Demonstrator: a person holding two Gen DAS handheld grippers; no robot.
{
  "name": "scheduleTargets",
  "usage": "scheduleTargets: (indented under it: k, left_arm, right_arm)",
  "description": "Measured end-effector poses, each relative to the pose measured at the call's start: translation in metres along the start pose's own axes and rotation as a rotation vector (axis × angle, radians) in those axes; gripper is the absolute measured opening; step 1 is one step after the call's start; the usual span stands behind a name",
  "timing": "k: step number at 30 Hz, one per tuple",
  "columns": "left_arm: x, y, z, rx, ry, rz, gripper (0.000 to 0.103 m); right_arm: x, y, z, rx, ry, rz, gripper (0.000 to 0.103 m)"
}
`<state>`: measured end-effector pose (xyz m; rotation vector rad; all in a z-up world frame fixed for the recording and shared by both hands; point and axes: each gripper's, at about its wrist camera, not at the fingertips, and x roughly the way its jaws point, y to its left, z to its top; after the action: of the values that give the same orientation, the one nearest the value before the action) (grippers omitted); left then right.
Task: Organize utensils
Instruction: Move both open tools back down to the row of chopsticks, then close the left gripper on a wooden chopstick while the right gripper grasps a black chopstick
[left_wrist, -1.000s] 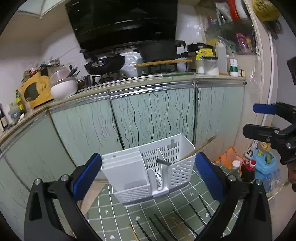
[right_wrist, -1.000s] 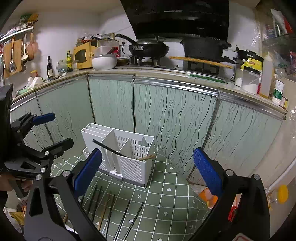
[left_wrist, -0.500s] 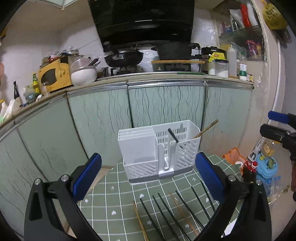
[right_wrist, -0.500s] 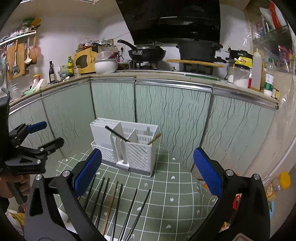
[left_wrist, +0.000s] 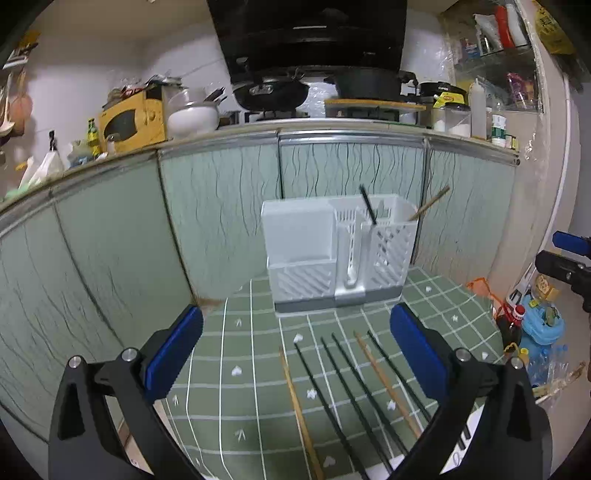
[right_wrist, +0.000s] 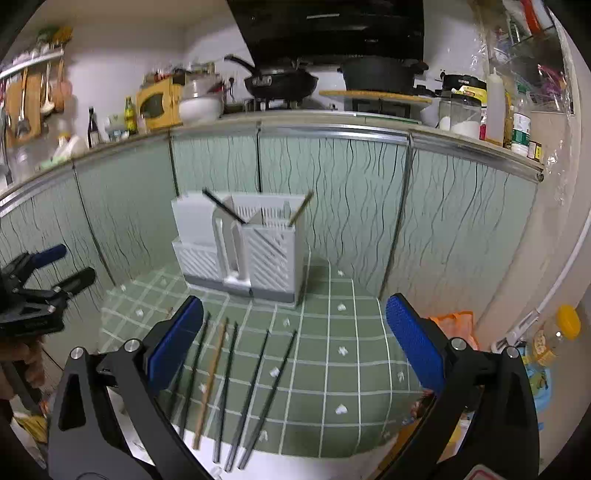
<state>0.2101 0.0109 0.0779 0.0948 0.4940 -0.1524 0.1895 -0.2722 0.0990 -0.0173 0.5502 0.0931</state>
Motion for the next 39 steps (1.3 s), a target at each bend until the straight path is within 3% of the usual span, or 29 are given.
scheduleTargets:
  k: [16, 33, 39]
  left_arm:
    - [0.006, -0.011, -0.082, -0.003, 0.066, 0.052, 0.099]
    - [0.022, -0.015, -0.144, -0.051, 0.127, 0.130, 0.099]
    - [0.026, -0.016, -0.161, -0.062, 0.157, 0.186, 0.099]
  right_arm:
    - [0.026, 0.022, -0.077, -0.024, 0.097, -0.009, 0.095]
    - [0.054, 0.027, -0.142, 0.001, 0.158, -0.051, 0.095]
    - [0.059, 0.022, -0.156, 0.036, 0.181, -0.059, 0.084]
